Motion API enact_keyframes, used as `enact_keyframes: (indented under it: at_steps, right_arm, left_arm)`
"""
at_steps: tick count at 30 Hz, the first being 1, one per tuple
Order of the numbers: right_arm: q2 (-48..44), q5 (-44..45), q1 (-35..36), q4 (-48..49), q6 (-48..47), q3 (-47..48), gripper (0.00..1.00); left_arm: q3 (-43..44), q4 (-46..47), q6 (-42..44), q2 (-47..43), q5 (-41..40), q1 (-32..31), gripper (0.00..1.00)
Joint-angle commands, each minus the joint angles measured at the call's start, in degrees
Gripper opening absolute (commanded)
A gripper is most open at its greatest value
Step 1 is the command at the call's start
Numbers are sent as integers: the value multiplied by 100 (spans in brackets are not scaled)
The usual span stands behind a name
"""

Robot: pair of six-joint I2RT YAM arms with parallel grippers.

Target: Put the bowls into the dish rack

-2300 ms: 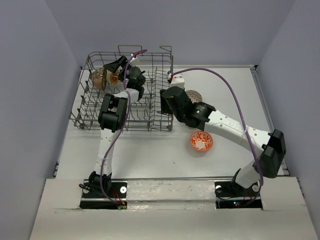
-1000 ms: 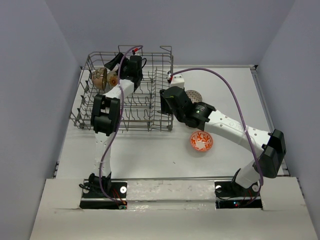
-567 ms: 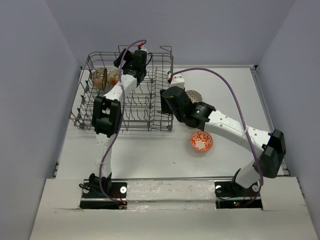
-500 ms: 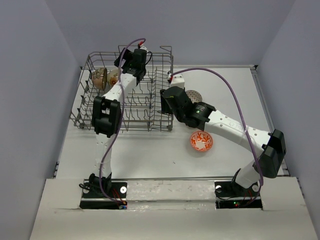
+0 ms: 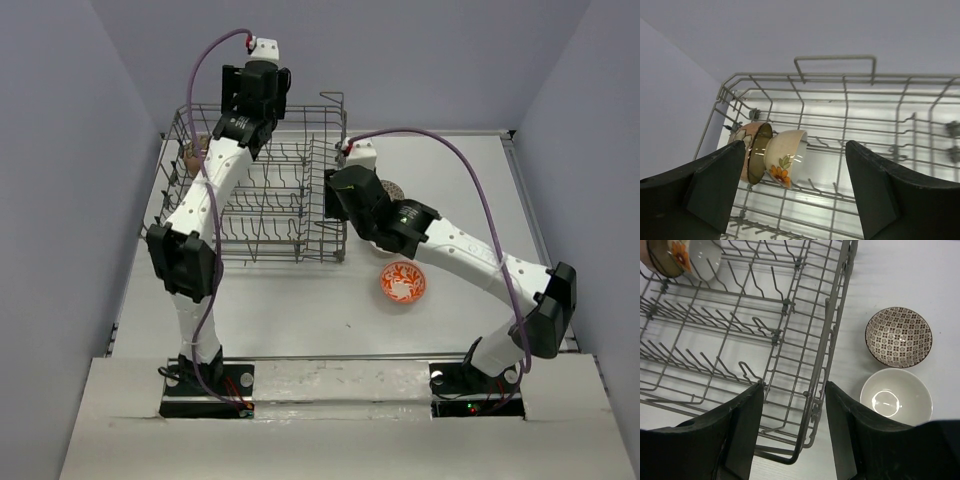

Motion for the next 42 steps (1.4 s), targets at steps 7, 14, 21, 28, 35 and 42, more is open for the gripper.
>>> enact_keyframes:
  at_steps: [7, 14, 21, 28, 35, 42]
  right_arm:
    - [-1346, 1490, -86, -37, 44, 81, 64]
    - [-1927, 1337, -1385, -203, 553, -1053, 66]
    - [-1735, 307, -2451, -239, 941, -2177, 66]
    - [-1260, -45, -2609, -107, 1037, -2741, 65]
    - [-741, -528, -2662, 375, 1116, -3084, 63]
    - [-232, -810, -2662, 806, 1266, -3278, 58]
  left_arm:
    - [-643, -464, -1283, -2160, -200, -1163, 92]
    - [-2954, 142, -2022, -4270, 644, -1242, 91]
    - [-5090, 1449, -2006, -6114, 995, -1409, 99]
    - [-5717, 1260, -2382, -6250, 846, -1427, 99]
    - [-6024, 1356, -2286, -6337, 627, -1427, 99]
    - [-6156, 1373, -2277, -6197, 697, -1427, 99]
